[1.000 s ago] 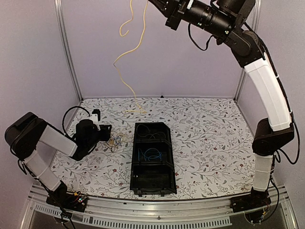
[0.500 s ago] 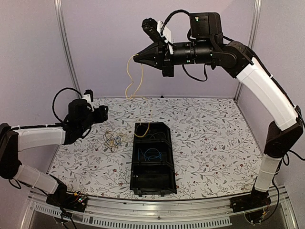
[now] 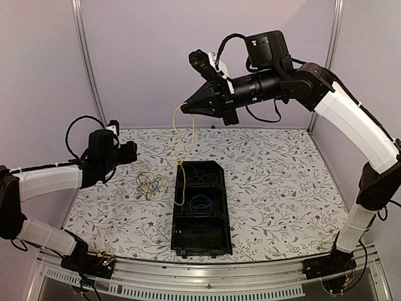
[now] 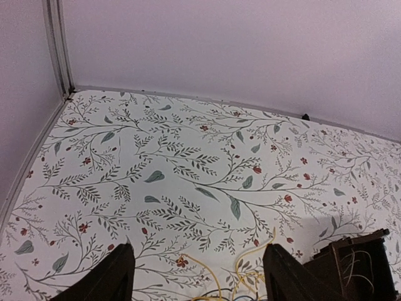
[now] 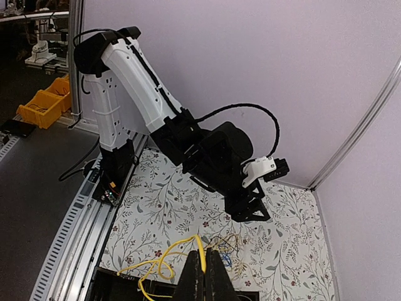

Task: Untangle the cables

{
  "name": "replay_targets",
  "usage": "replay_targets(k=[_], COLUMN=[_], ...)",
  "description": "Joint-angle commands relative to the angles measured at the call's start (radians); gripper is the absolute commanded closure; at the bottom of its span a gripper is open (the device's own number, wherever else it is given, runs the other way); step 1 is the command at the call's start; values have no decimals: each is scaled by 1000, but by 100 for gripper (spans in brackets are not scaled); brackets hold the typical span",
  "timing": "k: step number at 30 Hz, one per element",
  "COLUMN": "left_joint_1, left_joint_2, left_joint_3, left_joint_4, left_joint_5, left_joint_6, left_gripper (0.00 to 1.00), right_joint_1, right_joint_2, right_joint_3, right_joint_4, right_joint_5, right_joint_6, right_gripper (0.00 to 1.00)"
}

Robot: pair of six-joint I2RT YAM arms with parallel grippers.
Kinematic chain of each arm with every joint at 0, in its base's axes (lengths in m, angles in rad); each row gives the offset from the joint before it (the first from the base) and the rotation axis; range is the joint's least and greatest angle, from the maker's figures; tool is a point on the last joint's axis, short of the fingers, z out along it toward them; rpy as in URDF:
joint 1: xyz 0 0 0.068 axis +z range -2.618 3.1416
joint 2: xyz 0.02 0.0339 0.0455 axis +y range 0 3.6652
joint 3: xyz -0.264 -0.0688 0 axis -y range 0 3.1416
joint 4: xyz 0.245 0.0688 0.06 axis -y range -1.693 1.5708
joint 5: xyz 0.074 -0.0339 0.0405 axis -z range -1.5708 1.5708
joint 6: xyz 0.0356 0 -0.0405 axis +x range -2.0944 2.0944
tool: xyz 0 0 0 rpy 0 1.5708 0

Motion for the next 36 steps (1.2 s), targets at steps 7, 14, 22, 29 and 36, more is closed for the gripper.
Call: replay_targets(k=[7, 14, 22, 29, 36], left_joint_1=[29, 39, 48, 53, 59], left_joint_2=[-8, 6, 21, 18, 18], left_joint_3=[-1, -7, -9, -15, -24], left_joint_4=[-7, 4, 10, 11, 19], left_joint_5=[-11, 4, 20, 18, 23], left_joint_6=[-1, -9, -22, -22, -25], left_gripper=[27, 27, 28, 27, 28], right_joint_1=[9, 15, 40, 53, 54], right_joint_2=[-35, -52, -77, -81, -78], right_joint_3=[-39, -30, -110, -175, -208], right_joint_4=[-25, -28, -50, -59, -62], right_joint_5=[-62, -67, -77, -98, -95], right_joint_6=[29, 37, 26, 21, 17], right_gripper=[100, 100, 100, 100, 100])
